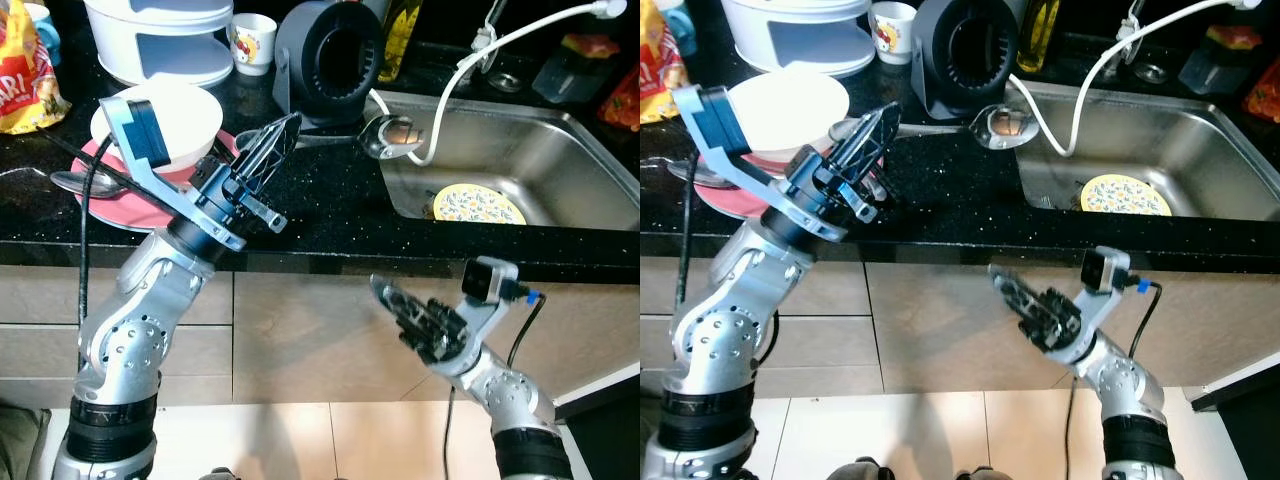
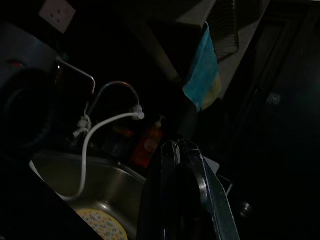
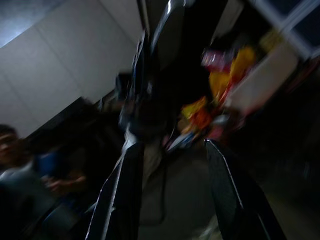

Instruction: Kitchen organization

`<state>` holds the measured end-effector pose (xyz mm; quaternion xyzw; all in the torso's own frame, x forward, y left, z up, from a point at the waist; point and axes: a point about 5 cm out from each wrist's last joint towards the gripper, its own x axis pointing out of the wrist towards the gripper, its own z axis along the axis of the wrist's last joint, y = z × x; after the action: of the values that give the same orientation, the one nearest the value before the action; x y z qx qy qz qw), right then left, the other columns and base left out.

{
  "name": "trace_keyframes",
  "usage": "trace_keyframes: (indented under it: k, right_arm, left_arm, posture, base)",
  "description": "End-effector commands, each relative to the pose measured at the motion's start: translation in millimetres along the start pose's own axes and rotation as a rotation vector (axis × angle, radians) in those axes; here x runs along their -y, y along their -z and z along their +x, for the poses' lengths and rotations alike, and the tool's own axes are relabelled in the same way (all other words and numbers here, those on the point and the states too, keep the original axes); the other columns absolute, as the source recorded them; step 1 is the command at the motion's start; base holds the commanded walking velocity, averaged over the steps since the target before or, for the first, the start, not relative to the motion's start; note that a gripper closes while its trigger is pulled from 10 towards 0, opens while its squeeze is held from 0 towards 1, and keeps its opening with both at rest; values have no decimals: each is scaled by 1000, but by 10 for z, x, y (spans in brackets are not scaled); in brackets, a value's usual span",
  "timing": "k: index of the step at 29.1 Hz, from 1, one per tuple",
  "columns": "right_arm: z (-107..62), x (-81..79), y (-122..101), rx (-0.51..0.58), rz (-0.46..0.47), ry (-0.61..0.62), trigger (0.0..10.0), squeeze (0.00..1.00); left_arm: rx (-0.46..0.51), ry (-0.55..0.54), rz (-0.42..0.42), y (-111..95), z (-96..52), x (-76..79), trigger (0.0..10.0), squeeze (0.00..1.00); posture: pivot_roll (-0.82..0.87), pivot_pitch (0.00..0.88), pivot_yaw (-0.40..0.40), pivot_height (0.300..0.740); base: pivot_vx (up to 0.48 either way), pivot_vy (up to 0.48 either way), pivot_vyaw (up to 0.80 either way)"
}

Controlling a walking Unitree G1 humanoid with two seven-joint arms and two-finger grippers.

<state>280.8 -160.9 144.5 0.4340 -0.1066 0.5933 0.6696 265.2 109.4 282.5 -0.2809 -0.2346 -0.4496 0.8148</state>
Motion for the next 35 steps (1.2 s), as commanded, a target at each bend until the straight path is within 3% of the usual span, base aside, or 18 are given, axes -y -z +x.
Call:
trace_keyframes:
  k: [1,5,12,23,35]
  right_arm:
    - [119,5,-81,21,-88,34,10000,0]
    - [329,65,-138,63,-153,75,10000,0]
    - [601,34,-293,138,-196,87,10000,0]
    - [687,-53,-468,289,-174,53,10000,0]
    - [738,-133,-275,205,-133,-19,10000,0]
  left_arm:
    - [-9,52,-43,46,2,95,10000,0]
    - [-46,80,-67,108,-20,142,10000,0]
    - [-56,80,-96,133,-30,158,10000,0]
    - [-63,81,-103,149,-36,153,10000,0]
    - [-55,78,-98,132,-33,146,10000,0]
  posture:
    - [101,101,-89,740]
    - [105,104,-87,740]
    - [110,104,-85,740]
    - [103,104,-77,740]
    - [102,107,-81,740]
  base:
    - [0,0,0]
    - [0,0,0]
    - [0,0,0]
    - [0,0,0]
    - [0,0,0]
